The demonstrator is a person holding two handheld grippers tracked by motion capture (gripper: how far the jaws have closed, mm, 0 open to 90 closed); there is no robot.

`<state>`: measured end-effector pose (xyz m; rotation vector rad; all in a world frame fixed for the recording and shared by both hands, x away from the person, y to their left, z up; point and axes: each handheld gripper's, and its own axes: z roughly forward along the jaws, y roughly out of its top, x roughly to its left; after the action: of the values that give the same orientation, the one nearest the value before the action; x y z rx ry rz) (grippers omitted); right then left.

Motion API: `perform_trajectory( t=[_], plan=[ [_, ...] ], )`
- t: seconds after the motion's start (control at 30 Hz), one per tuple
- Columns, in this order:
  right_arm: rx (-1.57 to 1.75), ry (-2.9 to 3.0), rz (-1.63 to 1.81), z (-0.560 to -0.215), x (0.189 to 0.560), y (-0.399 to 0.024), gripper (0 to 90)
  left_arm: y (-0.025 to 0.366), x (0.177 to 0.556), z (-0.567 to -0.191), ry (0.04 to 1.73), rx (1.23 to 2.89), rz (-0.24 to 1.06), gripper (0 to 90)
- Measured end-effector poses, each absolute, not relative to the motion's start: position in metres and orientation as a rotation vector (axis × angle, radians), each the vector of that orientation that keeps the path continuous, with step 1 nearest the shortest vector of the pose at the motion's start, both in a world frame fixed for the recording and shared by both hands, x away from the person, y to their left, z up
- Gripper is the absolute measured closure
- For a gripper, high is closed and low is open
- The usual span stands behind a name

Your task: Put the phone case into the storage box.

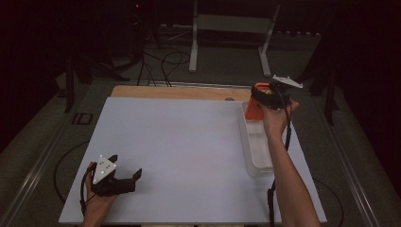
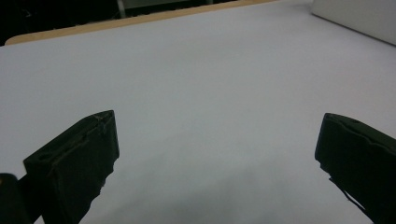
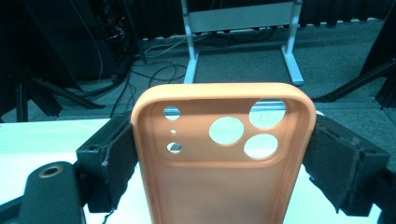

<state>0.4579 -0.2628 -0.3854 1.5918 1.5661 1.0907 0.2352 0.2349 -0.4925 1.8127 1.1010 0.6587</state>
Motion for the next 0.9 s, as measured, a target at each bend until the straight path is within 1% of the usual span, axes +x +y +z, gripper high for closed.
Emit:
perform_trajectory(
  t=[0.9],
  plan=[
    [1.613,1.599,1.039,-0.405,0.469,-0.257,16.1,0.235,0.235,-0.492,1.099,1.815,0.661,0.5]
  ],
)
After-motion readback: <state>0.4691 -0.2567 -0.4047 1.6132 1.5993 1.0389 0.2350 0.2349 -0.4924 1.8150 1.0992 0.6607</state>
